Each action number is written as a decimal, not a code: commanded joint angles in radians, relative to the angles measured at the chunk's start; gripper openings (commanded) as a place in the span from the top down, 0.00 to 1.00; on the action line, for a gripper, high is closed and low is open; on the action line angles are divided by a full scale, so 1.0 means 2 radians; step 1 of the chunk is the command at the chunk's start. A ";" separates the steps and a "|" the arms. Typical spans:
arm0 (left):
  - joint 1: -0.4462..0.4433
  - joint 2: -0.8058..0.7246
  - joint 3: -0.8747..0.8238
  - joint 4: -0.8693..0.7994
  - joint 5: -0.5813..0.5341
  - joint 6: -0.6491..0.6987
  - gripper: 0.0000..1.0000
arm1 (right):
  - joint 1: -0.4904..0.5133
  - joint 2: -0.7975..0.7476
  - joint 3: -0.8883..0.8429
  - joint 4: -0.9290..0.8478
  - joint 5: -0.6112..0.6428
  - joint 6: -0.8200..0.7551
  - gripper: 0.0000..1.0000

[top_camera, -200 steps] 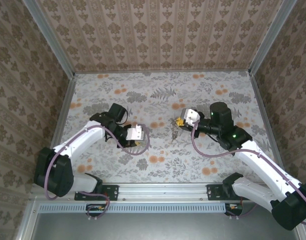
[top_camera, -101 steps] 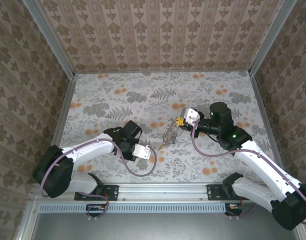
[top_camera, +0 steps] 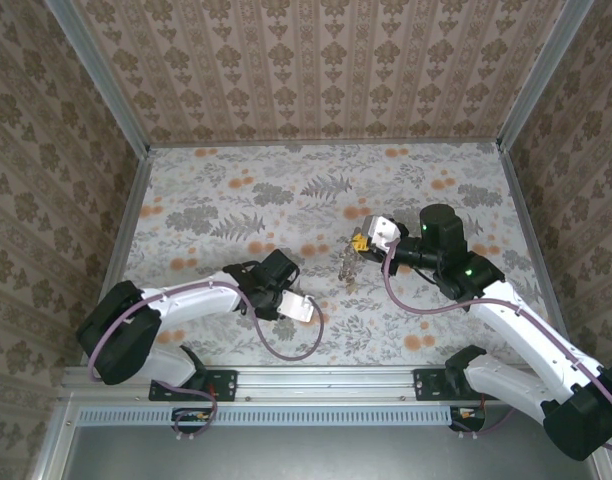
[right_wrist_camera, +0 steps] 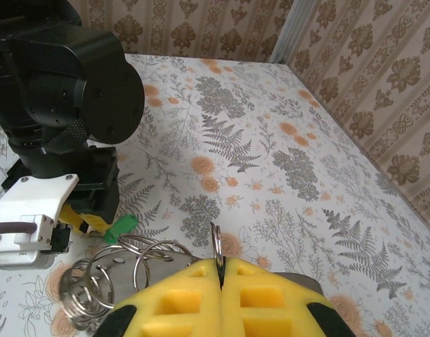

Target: Put the keys on the keyring

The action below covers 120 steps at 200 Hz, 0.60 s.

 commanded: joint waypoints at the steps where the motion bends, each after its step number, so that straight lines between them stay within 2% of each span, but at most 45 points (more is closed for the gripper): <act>1: -0.002 -0.013 -0.003 0.004 0.005 -0.014 0.73 | -0.002 -0.010 0.005 0.019 0.003 0.007 1.00; 32: 0.001 -0.063 -0.012 0.003 0.017 -0.033 0.72 | -0.002 -0.009 0.002 0.013 0.000 0.001 1.00; 60: 0.022 -0.154 -0.019 -0.006 0.050 -0.067 0.71 | -0.001 -0.007 0.000 0.009 -0.006 -0.011 1.00; 73: 0.042 -0.204 -0.022 -0.002 0.080 -0.091 0.70 | 0.000 -0.007 -0.002 0.012 -0.027 -0.020 1.00; 80: 0.055 -0.231 -0.024 0.005 0.101 -0.106 0.61 | 0.003 -0.011 -0.006 0.016 -0.047 -0.030 1.00; 96: 0.083 -0.287 -0.029 0.036 0.145 -0.148 0.52 | 0.013 -0.017 -0.017 0.039 -0.096 -0.036 1.00; 120: 0.099 -0.324 -0.012 0.074 0.211 -0.201 0.54 | 0.020 -0.014 -0.023 0.066 -0.139 -0.031 1.00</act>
